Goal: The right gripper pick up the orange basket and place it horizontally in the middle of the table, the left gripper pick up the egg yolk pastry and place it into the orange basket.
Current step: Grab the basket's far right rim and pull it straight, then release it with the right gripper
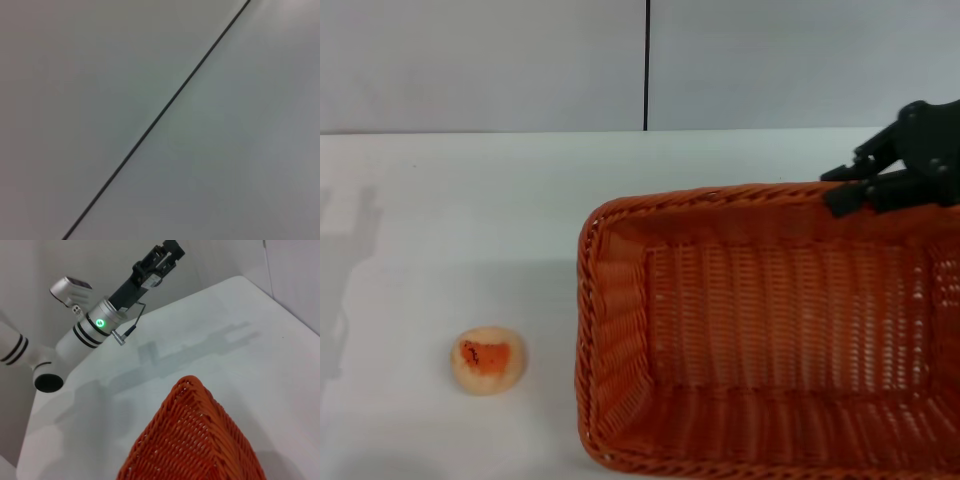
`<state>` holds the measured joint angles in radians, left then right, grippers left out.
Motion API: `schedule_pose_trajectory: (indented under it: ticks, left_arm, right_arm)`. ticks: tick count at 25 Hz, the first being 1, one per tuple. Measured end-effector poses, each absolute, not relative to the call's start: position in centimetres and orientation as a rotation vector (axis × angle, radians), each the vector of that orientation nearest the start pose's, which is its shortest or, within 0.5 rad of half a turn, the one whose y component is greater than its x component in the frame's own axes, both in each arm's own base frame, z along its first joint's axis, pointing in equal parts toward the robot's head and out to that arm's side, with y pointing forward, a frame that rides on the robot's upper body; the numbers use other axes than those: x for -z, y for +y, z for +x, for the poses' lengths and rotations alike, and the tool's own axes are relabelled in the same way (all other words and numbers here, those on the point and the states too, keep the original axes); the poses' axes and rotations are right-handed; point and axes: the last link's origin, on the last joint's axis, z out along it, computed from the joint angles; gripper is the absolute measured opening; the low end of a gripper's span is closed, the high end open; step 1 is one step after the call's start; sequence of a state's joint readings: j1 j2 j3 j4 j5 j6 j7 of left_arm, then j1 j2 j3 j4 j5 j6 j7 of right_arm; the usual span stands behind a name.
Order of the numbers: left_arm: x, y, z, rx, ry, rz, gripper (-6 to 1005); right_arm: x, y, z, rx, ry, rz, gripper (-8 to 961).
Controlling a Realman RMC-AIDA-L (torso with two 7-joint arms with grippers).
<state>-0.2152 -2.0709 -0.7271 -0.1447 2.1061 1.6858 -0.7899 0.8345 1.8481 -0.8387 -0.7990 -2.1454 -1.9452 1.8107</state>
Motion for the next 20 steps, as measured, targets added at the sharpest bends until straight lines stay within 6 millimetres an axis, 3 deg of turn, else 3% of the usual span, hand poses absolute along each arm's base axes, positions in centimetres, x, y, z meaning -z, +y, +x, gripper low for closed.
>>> schedule_pose_trajectory:
  ticks: [20]
  left_arm:
    - [-3.1, 23.1, -34.2, 1.439, -0.793, -1.24, 685]
  right_arm:
    - [-3.7, 38.5, 15.5, -0.159, 0.347, -3.2, 171]
